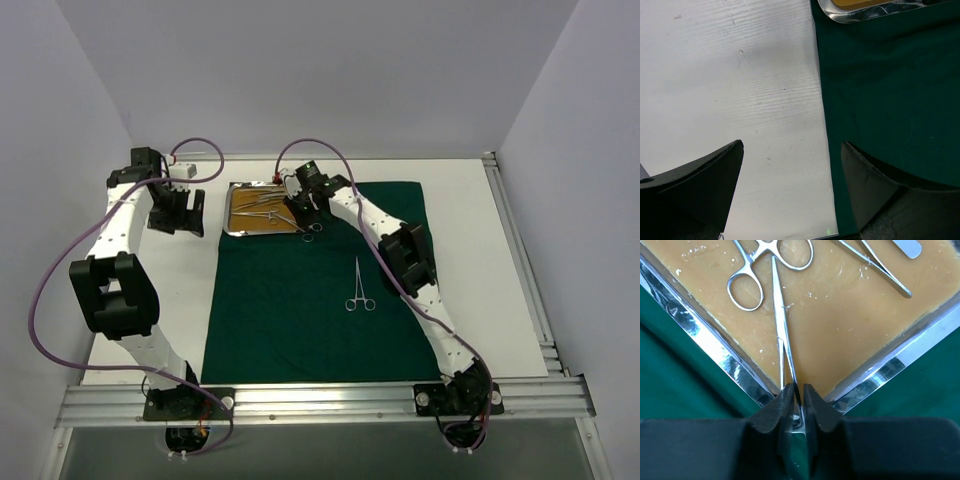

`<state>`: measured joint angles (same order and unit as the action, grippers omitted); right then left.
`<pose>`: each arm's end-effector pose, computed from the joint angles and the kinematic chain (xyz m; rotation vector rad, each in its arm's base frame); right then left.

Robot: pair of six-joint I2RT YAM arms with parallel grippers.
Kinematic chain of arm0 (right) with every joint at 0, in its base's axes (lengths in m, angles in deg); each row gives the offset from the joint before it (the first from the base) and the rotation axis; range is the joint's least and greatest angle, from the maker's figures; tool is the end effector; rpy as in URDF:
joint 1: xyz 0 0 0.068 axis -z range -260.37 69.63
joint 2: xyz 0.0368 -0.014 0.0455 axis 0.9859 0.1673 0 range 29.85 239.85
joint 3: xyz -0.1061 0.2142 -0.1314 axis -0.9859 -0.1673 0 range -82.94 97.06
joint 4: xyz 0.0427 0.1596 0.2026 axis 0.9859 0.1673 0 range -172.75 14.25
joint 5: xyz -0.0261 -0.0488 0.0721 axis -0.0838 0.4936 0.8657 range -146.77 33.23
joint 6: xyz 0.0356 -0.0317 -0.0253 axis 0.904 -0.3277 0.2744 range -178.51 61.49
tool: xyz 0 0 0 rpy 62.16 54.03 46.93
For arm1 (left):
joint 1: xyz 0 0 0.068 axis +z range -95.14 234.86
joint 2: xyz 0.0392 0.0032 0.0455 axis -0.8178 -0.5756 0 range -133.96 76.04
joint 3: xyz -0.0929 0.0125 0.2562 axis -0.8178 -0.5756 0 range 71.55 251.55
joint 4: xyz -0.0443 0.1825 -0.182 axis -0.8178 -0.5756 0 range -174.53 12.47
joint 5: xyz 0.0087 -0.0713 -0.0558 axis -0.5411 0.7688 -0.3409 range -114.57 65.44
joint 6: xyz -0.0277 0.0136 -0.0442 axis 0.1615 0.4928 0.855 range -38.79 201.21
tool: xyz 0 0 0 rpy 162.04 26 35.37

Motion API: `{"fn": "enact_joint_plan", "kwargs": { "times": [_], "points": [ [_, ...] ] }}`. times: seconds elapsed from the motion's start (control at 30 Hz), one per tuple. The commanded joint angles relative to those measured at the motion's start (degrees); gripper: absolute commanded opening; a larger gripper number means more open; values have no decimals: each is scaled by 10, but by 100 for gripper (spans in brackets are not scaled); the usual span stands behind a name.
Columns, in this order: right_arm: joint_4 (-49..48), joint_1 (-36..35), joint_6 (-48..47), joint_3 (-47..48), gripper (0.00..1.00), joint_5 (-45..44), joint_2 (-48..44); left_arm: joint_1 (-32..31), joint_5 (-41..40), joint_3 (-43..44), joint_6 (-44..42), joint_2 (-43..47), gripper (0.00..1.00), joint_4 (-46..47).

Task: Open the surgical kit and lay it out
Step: Pick up the medical item from the container.

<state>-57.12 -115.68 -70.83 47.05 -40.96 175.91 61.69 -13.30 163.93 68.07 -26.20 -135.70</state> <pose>0.4609 0.3384 0.1787 -1.0673 2.0610 0.5221 0.3666 0.0369 0.2876 0.2021 2.7189 -0.1731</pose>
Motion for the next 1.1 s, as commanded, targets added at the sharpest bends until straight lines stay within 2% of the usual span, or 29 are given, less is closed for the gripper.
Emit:
{"fn": "enact_joint_plan", "kwargs": {
  "times": [0.0, 0.17, 0.2, 0.3, 0.63, 0.8, 1.07],
  "points": [
    [55, -12, -11, -8, 12, -12, 23, -1, 1, 2, -7, 23, 88, -1],
    [66, -18, -18, -17, 12, -21, 34, -1, 1, 0, -7, 24, 88, 0],
    [65, -18, -17, -18, 7, -21, 38, -1, -1, 0, -7, 24, 88, 0],
    [59, -18, -13, -15, 0, -23, 37, -1, -2, 0, -7, 24, 88, -1],
    [-6, -17, 8, 1, 0, -48, -39, -1, -1, 2, -7, 25, 88, -1],
    [-60, -17, 26, -31, 0, -46, -90, -1, -1, 1, -7, 27, 88, -2],
    [-70, -15, 34, -76, 0, -54, -140, -1, 0, 5, -8, 28, 88, -4]
  ]
}}
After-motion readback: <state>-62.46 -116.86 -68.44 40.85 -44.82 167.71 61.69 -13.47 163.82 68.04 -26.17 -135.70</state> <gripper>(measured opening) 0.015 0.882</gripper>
